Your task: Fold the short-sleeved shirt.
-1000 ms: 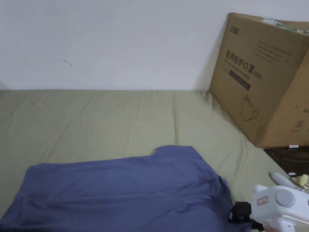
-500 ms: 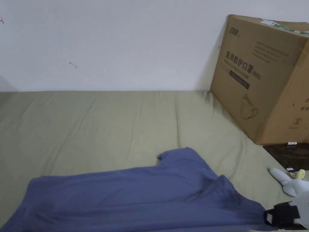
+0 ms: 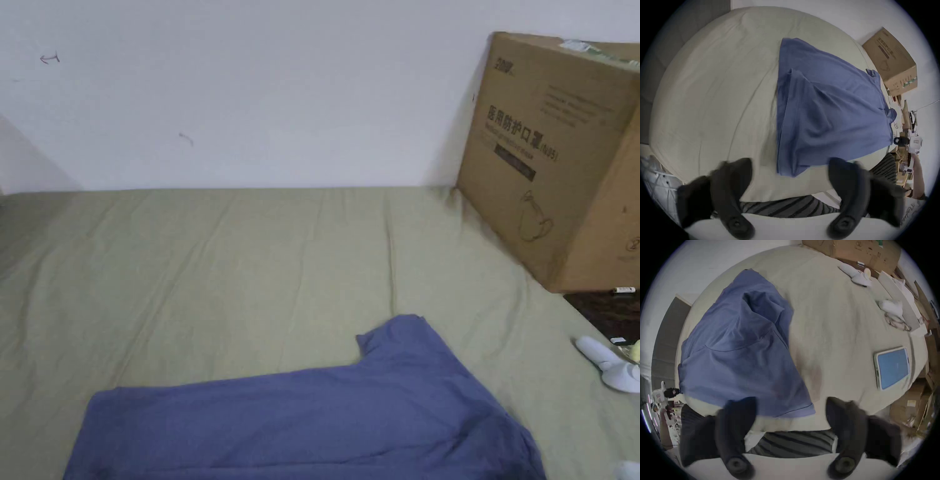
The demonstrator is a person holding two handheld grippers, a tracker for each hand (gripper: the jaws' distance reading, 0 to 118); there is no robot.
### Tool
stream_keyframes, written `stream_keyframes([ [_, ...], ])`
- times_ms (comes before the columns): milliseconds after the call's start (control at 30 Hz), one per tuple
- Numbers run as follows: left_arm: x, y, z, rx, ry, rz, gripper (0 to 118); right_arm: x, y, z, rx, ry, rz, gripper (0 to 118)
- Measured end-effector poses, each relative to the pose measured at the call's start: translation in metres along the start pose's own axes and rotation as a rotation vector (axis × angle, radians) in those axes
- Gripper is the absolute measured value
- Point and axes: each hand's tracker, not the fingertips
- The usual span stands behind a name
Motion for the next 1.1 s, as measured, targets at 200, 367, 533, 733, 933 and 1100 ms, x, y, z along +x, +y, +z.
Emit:
stream_keyframes([
  [200, 0.041, 0.026, 0.073, 0.286, -0.120, -0.006, 99, -0.036, 0.016, 0.068, 0.235, 0.111, -0.013, 96],
  [367, 0.095, 0.056, 0.134, 0.574, -0.146, -0.132, 63, -0.094, 0.032, 0.124, 0.542, 0.265, 0.110, 51],
  [533, 0.123, 0.086, 0.130, 0.617, -0.094, -0.165, 0, -0.134, 0.056, 0.129, 0.700, 0.362, 0.186, 0],
  [733, 0.089, 0.169, 0.061, 0.433, 0.016, -0.149, 0, -0.165, 0.097, 0.103, 0.685, 0.352, 0.255, 0],
  [933, 0.023, 0.233, -0.046, 0.227, 0.082, -0.024, 84, -0.172, 0.122, 0.061, 0.564, 0.356, 0.252, 0],
  [1100, 0.010, 0.240, -0.103, 0.171, 0.148, -0.067, 106, -0.171, 0.130, 0.030, 0.478, 0.325, 0.253, 0],
])
